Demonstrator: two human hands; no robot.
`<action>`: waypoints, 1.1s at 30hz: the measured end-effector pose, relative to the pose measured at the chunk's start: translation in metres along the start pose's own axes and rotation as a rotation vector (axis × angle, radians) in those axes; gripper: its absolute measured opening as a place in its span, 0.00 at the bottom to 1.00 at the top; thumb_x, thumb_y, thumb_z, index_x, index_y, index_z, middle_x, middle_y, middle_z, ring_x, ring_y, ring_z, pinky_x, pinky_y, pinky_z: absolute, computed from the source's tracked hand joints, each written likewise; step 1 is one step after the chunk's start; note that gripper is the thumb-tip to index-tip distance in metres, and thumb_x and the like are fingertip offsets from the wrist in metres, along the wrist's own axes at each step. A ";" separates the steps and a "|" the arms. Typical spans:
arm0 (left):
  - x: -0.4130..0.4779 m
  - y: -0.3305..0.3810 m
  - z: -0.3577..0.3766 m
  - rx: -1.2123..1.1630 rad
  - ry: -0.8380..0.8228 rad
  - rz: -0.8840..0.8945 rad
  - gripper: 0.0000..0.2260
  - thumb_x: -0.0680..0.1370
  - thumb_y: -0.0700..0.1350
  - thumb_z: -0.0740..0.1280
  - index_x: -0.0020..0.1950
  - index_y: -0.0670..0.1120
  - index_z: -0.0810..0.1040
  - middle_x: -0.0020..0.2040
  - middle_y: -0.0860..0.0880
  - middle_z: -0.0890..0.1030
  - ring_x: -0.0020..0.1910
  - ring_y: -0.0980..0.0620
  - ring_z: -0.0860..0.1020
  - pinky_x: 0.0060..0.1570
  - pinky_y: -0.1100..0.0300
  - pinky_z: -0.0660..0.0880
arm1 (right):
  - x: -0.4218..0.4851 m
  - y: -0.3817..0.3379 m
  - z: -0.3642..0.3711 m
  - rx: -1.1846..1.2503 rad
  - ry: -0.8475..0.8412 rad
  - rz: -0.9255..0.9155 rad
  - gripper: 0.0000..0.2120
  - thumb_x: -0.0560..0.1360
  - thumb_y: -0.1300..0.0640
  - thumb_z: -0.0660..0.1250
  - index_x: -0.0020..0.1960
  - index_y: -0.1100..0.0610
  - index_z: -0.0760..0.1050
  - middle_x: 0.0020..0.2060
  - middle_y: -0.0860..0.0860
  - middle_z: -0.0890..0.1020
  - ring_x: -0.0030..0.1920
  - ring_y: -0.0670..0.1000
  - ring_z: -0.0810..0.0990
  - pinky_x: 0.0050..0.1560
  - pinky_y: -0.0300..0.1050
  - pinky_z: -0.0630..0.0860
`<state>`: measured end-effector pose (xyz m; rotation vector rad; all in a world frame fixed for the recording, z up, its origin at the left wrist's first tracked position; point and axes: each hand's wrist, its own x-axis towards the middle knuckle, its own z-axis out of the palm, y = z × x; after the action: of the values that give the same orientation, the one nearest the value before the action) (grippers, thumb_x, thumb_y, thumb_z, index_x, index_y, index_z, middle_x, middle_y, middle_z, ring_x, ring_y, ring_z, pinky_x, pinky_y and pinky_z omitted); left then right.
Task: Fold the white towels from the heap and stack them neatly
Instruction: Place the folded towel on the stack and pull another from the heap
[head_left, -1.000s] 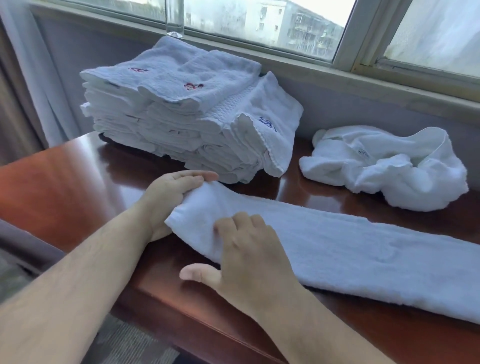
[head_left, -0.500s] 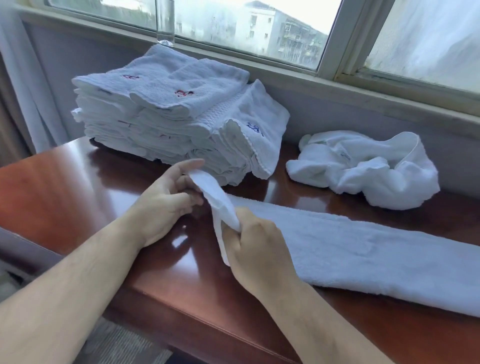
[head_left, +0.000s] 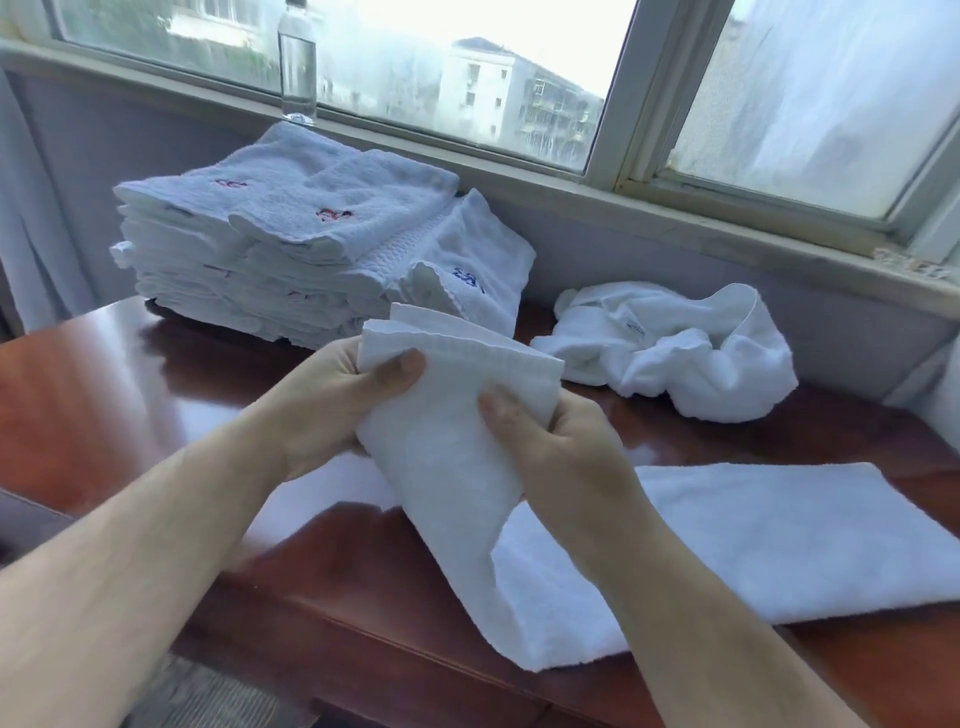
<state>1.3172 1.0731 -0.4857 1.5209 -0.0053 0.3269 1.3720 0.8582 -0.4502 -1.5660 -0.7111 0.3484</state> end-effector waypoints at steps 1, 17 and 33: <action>0.001 0.003 0.001 -0.014 -0.005 0.007 0.33 0.63 0.69 0.77 0.56 0.46 0.83 0.48 0.40 0.83 0.41 0.40 0.79 0.36 0.48 0.72 | 0.000 -0.002 -0.005 0.027 0.022 -0.019 0.08 0.80 0.52 0.68 0.50 0.55 0.84 0.46 0.53 0.87 0.48 0.56 0.87 0.50 0.59 0.83; 0.064 -0.016 0.148 0.295 -0.482 -0.108 0.17 0.73 0.56 0.73 0.60 0.53 0.81 0.55 0.49 0.85 0.55 0.47 0.84 0.59 0.45 0.79 | -0.081 0.045 -0.184 -0.051 0.475 0.058 0.07 0.75 0.55 0.68 0.51 0.53 0.84 0.48 0.55 0.87 0.51 0.57 0.86 0.53 0.58 0.82; 0.134 -0.033 0.244 0.383 -0.615 -0.282 0.08 0.81 0.48 0.68 0.56 0.62 0.81 0.54 0.52 0.85 0.53 0.49 0.84 0.58 0.44 0.79 | -0.069 0.063 -0.307 0.066 0.475 0.173 0.20 0.69 0.64 0.66 0.55 0.48 0.83 0.52 0.55 0.86 0.52 0.56 0.86 0.45 0.45 0.81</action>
<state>1.5011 0.8620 -0.4758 1.9223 -0.2224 -0.3938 1.5206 0.5755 -0.4826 -1.5711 -0.1952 0.1141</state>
